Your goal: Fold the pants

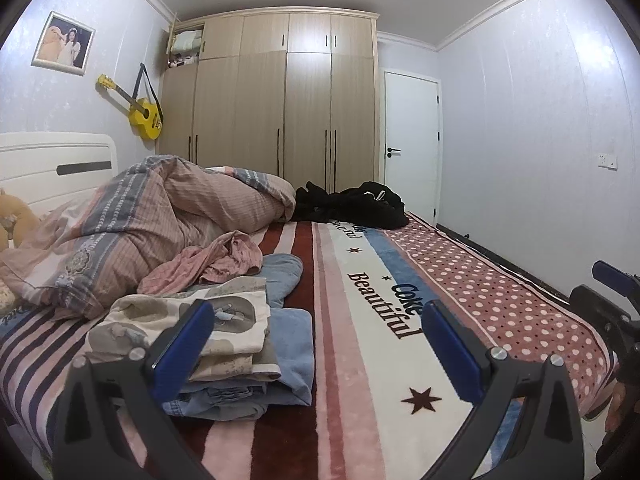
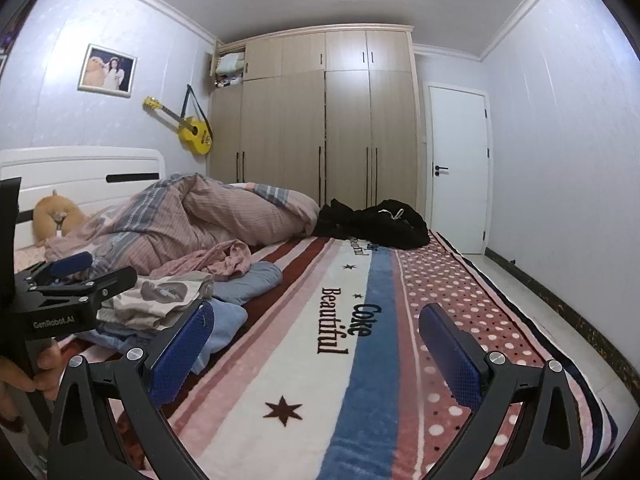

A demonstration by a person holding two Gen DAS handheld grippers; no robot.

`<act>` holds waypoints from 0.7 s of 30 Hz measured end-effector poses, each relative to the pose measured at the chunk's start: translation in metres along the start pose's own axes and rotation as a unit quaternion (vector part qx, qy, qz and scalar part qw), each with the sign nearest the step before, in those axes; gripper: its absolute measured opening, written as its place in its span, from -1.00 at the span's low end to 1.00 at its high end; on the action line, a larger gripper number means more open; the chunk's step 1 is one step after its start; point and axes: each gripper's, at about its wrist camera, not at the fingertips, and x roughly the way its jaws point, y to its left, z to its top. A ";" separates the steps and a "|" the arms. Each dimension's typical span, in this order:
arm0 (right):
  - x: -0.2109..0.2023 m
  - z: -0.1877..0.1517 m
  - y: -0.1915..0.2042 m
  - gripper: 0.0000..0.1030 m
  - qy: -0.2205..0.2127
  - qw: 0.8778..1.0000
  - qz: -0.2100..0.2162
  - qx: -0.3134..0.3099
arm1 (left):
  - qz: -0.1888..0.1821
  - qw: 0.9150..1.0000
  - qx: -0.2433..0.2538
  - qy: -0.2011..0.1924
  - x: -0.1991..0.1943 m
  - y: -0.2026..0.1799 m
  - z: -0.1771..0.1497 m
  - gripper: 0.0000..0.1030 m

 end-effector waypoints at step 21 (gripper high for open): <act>0.005 -0.005 0.004 0.99 0.005 1.000 0.002 0.004 | 0.011 1.000 -0.011 0.012 0.006 0.007 -0.005 0.98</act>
